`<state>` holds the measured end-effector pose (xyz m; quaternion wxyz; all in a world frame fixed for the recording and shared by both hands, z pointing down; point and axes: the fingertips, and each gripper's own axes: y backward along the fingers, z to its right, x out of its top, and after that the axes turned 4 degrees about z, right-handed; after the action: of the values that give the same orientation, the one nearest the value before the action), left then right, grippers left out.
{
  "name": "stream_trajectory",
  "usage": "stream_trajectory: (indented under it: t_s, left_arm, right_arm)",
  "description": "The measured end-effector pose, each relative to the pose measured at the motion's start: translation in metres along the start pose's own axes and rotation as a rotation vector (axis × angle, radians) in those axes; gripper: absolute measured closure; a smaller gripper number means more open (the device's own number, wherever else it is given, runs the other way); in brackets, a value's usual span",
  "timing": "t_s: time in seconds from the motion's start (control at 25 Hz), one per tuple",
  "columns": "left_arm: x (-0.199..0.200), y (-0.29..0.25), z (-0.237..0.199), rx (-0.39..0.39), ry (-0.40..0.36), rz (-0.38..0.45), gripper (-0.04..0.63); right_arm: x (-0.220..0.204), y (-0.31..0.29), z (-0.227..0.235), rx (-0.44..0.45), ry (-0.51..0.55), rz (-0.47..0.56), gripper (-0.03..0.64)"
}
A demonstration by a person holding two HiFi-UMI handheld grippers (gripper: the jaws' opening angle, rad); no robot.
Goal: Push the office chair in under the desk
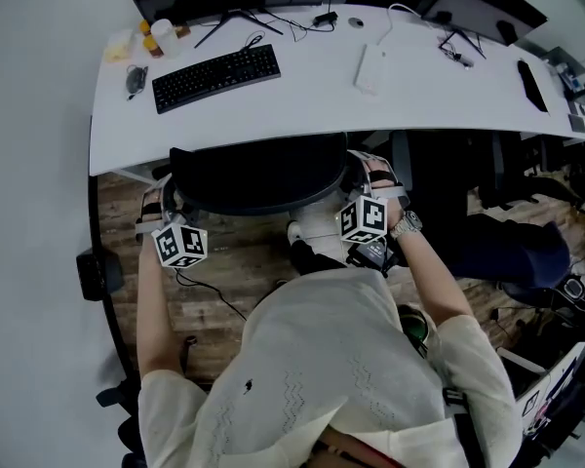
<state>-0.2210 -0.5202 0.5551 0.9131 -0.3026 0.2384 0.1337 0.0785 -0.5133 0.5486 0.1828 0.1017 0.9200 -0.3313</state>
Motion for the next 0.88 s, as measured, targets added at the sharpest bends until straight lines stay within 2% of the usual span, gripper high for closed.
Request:
stream_trajectory:
  t_s: [0.24, 0.44, 0.64, 0.76, 0.88]
  left_arm:
    - [-0.003, -0.001, 0.001, 0.013, 0.004, -0.004, 0.362]
    - [-0.002, 0.003, 0.005, 0.087, -0.011, 0.032, 0.353]
    - [0.001, 0.003, 0.004, 0.123, -0.005, 0.010, 0.345]
    - [0.001, 0.006, 0.005, 0.155, 0.028, -0.005, 0.339]
    - [0.003, 0.017, 0.006, 0.205, 0.119, 0.022, 0.341]
  right_arm:
    - [0.002, -0.002, -0.001, -0.008, 0.006, 0.004, 0.410]
    - [0.001, 0.002, -0.005, -0.030, 0.025, 0.029, 0.410]
    - [-0.001, 0.004, -0.004, -0.042, 0.037, 0.027, 0.407]
    - [0.000, 0.005, -0.008, -0.011, 0.013, 0.037, 0.371]
    - [0.003, 0.010, -0.009, -0.007, -0.050, 0.060, 0.324]
